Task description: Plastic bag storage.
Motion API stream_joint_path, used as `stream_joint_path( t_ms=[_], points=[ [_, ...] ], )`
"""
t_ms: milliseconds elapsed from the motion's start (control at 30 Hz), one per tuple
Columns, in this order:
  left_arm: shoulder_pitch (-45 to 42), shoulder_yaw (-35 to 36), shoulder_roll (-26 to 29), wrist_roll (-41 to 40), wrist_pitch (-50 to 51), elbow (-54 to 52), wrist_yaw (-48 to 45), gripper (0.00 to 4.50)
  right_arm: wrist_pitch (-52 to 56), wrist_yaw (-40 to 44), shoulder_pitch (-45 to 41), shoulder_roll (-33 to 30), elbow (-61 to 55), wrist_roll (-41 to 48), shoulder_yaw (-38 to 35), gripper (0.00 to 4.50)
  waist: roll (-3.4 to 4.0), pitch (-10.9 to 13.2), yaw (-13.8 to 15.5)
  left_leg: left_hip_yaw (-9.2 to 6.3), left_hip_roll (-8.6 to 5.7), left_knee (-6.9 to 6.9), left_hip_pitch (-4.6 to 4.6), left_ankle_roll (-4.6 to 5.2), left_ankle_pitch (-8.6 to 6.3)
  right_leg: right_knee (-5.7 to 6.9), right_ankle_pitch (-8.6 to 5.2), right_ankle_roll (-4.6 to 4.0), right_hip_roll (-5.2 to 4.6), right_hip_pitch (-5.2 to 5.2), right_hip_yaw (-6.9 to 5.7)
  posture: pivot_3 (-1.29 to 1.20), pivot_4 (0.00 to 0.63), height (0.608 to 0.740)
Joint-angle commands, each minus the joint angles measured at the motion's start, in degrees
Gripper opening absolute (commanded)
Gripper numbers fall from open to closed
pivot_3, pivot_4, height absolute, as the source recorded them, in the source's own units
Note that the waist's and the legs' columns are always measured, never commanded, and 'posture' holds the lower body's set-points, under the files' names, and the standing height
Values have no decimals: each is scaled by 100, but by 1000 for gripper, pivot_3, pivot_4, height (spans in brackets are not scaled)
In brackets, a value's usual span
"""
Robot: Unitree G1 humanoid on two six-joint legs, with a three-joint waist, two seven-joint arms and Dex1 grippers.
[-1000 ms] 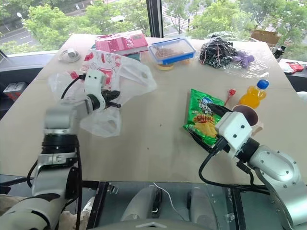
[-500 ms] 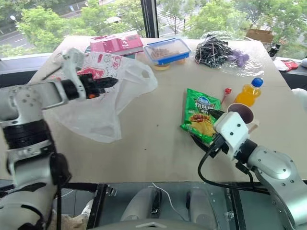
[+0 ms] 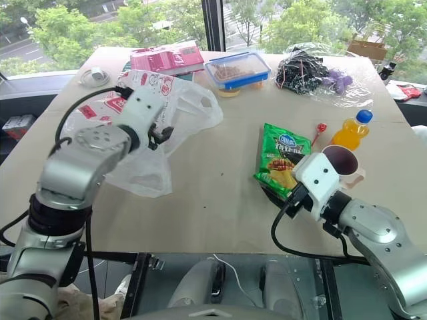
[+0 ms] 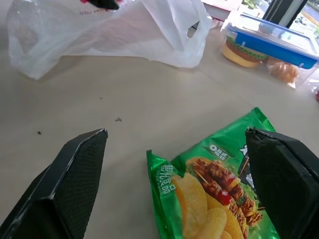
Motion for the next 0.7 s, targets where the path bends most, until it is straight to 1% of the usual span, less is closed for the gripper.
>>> stream_joint_path(
  t_ms=[33,100,233,433,500,700],
  points=[
    [-97,-365,-118,470,362,-254,434,2976,41,115,-80,-119,-171,228,-261,4500,0,0,9,0,1,0,0,0,0,0,0,0,1,0,-2,0,150,740],
    [-110,-544,-330,693,567,-86,714,2976,61,195,-40,-210,-217,340,-382,4500,-1,0,15,1,0,4,0,1,0,-1,0,1,1,2,-3,0,150,740],
    [-13,-738,-763,953,599,229,1020,2976,112,294,27,-349,-323,616,-631,4500,-4,2,23,-2,-3,7,-4,1,0,-2,0,2,0,3,-8,0,150,740],
    [-106,-999,-1348,1506,357,1099,1560,2976,117,244,111,-428,-493,763,-804,4500,-4,2,19,-6,-2,8,-5,2,0,0,0,2,0,3,-12,0,150,740],
    [-178,-1160,-1347,1830,83,1488,1786,2976,133,175,170,-422,-593,802,-841,4500,-4,2,18,-6,-2,8,-5,1,0,0,0,2,0,3,-11,0,150,740],
    [-281,-1176,-1463,2294,-486,2236,2033,2976,-83,160,357,-354,-866,981,-1008,4500,-4,1,24,-7,-4,7,-6,1,0,-1,0,2,-4,2,-12,0,150,740]
  ],
)
